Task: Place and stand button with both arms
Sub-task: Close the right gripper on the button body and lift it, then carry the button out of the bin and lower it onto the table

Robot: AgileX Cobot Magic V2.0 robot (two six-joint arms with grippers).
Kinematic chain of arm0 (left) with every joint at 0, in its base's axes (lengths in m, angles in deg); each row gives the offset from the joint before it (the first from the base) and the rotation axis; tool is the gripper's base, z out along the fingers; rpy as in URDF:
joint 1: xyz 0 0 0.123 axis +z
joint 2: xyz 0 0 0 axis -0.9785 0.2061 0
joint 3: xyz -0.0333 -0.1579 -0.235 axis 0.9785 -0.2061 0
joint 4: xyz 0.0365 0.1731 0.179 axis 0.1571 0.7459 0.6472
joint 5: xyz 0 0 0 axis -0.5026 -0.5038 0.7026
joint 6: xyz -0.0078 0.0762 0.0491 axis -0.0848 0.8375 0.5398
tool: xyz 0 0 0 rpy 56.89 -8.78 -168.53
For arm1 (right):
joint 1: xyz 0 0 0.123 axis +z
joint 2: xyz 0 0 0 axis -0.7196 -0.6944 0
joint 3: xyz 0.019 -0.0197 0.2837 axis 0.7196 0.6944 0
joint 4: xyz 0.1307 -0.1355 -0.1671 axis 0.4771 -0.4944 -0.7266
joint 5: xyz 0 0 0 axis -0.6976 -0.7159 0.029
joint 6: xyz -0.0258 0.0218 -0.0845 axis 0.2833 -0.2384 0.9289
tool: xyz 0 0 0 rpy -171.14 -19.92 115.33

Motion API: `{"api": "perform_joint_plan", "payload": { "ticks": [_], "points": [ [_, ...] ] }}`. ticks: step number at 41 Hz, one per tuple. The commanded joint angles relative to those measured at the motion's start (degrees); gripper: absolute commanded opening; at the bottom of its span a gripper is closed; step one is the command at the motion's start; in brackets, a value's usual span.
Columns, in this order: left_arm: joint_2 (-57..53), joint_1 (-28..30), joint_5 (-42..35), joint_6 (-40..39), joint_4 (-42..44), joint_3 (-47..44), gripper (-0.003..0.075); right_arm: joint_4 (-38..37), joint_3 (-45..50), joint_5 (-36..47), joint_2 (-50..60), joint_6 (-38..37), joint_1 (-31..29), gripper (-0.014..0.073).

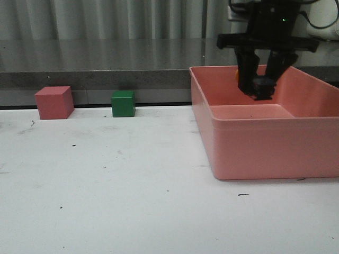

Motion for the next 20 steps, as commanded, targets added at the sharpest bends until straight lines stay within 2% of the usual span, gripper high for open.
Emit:
{"api": "perform_joint_plan", "payload": {
  "ticks": [1,13,20],
  "points": [
    [0.58,-0.43,-4.49,-0.20,-0.81,2.08,0.0511,0.62,-1.83,-0.47,6.56,0.28,3.23,0.0282],
    [0.58,-0.43,-4.49,-0.20,-0.81,2.08,0.0511,0.61,-1.83,-0.68,9.24,-2.26,16.58,0.0282],
    [0.58,-0.43,-4.49,-0.20,-0.81,2.08,0.0511,0.44,-1.83,4.26,8.09,-7.92,24.77,0.0282]
  ]
}}
